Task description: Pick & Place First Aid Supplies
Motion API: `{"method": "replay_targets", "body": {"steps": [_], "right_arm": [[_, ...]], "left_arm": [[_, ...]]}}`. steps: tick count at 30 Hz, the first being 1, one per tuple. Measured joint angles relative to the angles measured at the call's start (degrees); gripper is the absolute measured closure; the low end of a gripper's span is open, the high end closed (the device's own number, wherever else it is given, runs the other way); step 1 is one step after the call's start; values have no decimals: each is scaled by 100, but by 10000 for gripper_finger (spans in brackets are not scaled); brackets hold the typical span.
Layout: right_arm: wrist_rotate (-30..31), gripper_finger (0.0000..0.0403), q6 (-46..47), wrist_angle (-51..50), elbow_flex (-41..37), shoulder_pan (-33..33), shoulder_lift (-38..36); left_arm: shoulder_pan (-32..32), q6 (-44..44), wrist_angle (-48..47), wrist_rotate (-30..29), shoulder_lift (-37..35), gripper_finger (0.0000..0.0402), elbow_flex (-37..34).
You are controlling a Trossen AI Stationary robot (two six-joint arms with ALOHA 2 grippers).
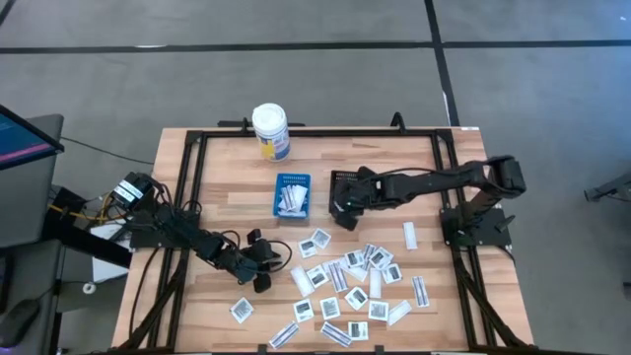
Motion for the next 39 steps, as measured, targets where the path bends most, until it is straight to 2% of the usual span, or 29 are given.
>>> {"method": "replay_targets", "body": {"steps": [7,16,20,26,33,39], "right_arm": [[-485,295,-162,1073,31,746,100],[-1365,295,-2109,2892,71,1360,1404],[-1382,287,-2197,2469,585,1310,1887],[-1438,254,-2147,1817,1354,1226,2464],[-1572,221,-2146,1407,1657,1243,2867],[-1419,216,-2143,1346,1716,1151,2894]], "left_arm": [[0,0,4,0,0,300,0],[0,0,26,0,0,300,-4],[0,2,33,0,0,300,-17],[0,2,31,0,0,300,-17],[-11,2,48,-5,0,300,-46],[-11,2,49,-7,0,300,-48]]}}
